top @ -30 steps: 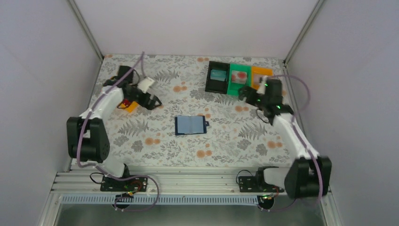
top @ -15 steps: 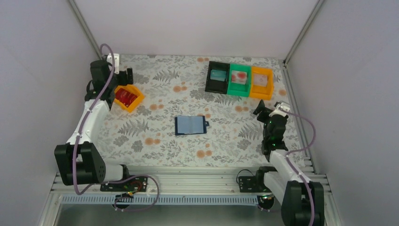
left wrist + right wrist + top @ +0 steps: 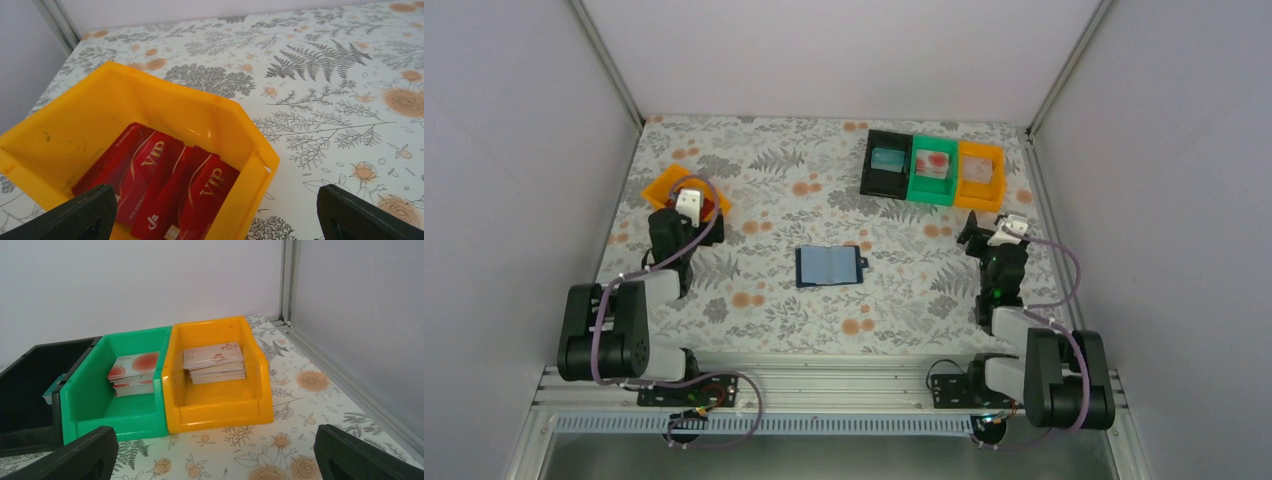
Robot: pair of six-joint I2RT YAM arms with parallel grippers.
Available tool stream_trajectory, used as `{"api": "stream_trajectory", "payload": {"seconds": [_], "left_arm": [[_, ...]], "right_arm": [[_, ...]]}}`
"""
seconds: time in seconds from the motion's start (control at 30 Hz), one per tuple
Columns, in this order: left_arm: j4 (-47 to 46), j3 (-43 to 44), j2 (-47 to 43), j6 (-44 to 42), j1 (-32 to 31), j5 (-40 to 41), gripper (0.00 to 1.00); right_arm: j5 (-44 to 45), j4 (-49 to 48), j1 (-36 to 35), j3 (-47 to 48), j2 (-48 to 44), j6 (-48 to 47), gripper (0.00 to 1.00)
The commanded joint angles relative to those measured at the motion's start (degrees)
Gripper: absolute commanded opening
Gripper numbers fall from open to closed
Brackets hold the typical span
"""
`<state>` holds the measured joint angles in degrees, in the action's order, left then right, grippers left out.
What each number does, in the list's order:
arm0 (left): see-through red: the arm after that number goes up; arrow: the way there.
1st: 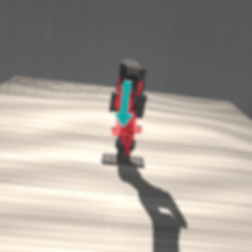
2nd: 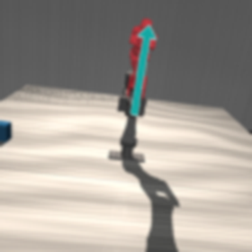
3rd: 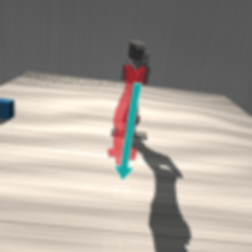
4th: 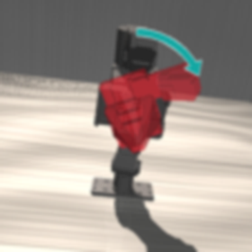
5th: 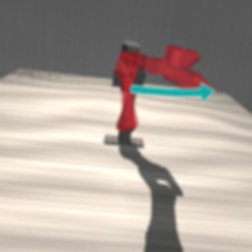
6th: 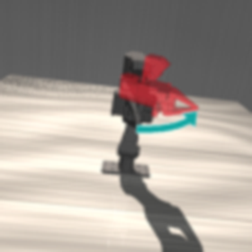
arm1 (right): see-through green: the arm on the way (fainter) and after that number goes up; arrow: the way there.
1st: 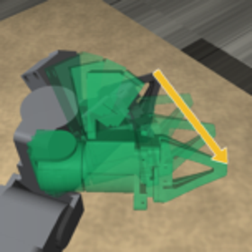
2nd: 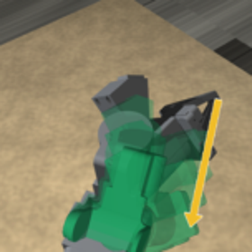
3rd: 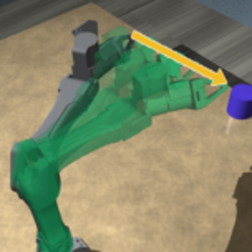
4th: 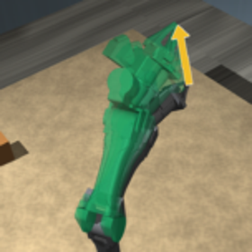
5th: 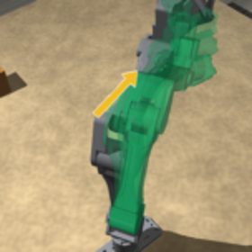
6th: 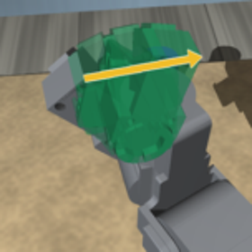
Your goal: Take the credit cards out of the card holder
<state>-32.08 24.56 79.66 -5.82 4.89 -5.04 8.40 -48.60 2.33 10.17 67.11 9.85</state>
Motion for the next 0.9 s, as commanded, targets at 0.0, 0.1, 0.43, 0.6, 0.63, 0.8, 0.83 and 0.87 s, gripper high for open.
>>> {"api": "stream_trajectory", "payload": {"seconds": [0.0,0.1,0.43,0.6,0.63,0.8,0.83,0.87], "left_arm": [[-20.1,-3.8,2.9,-0.9,-0.2,-2.9,1.00],[-20.5,-3.8,3.5,-4.7,-1.5,-8.7,1.00],[-14.8,-0.9,4.5,-7.2,-2.1,0.4,1.00],[-15.5,-3.2,0.2,-6.2,-1.2,-0.1,1.00],[-15.4,-3.4,-0.7,-5.8,-0.8,-0.3,1.00],[-19.7,-6.7,-6.0,-2.5,1.0,-6.5,1.00],[-20.6,-6.9,-5.7,-2.2,1.0,-7.9,1.00],[-22.1,-7.0,-4.8,-1.3,1.0,-8.6,1.00]], "right_arm": [[-2.4,-8.5,0.4,1.0,3.4,-3.8,0.99],[-4.4,-10.1,0.4,4.1,8.2,-4.9,0.99],[-9.1,-14.5,-1.4,7.5,18.7,-7.7,0.99],[-11.4,-17.2,-1.7,6.2,19.4,-9.4,0.99],[-12.1,-17.3,-1.9,6.1,19.4,-9.8,0.99],[-12.4,-17.4,-2.0,6.0,19.3,-10.0,0.99],[-12.4,-17.3,-2.0,6.1,19.3,-10.0,0.99],[-12.4,-17.2,-2.0,6.2,19.4,-9.9,0.99]]}}
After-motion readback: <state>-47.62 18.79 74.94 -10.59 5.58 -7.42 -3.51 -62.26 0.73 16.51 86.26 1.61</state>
